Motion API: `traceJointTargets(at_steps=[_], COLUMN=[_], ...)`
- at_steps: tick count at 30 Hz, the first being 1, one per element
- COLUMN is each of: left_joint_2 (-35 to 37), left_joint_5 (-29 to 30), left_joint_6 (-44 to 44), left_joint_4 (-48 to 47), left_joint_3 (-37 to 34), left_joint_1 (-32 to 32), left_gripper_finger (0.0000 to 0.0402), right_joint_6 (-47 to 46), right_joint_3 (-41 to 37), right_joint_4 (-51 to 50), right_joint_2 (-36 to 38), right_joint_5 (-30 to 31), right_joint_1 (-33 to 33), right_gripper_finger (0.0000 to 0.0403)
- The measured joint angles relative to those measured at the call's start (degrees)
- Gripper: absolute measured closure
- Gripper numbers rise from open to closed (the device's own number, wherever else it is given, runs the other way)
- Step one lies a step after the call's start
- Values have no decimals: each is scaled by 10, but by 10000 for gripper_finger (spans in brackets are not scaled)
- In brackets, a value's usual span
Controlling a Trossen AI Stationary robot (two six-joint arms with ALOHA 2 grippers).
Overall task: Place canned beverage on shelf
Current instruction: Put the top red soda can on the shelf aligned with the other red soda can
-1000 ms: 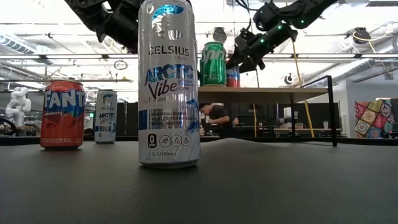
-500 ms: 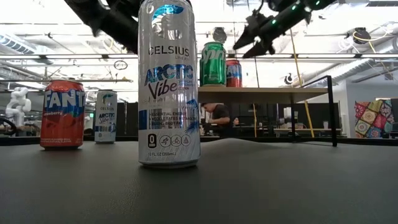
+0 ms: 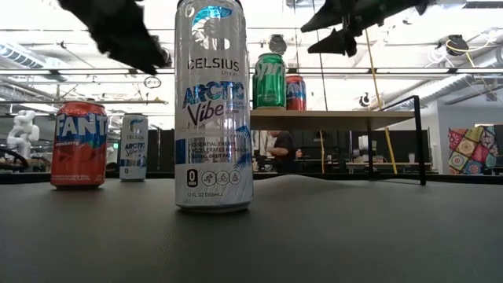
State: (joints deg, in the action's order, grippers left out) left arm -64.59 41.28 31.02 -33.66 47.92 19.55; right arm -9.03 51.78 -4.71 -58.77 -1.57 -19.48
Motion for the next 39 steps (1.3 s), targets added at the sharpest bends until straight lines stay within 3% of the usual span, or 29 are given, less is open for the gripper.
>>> traceJointTargets(at_steps=[9, 12, 20, 30, 39], left_joint_2=[19, 18, 18, 19, 18], left_joint_5=[20, 4, -25, -38, -38], left_joint_6=[278, 330, 347, 402, 391], left_joint_4=[-286, -318, -278, -214, -176], left_joint_3=[-3, -18, -57, -142, -155], left_joint_1=[60, 80, 114, 117, 118], left_gripper_finger=[27, 27, 27, 31, 138], right_joint_6=[-11, 7, 29, 31, 23], right_joint_3=[-143, -159, -161, -161, -161], right_joint_4=[248, 294, 325, 353, 374], right_joint_2=[-13, -23, -38, -38, -38], right_joint_5=[1, 2, 60, 60, 60], right_joint_1=[106, 140, 190, 207, 219], right_gripper_finger=[64, 64, 64, 64, 64])
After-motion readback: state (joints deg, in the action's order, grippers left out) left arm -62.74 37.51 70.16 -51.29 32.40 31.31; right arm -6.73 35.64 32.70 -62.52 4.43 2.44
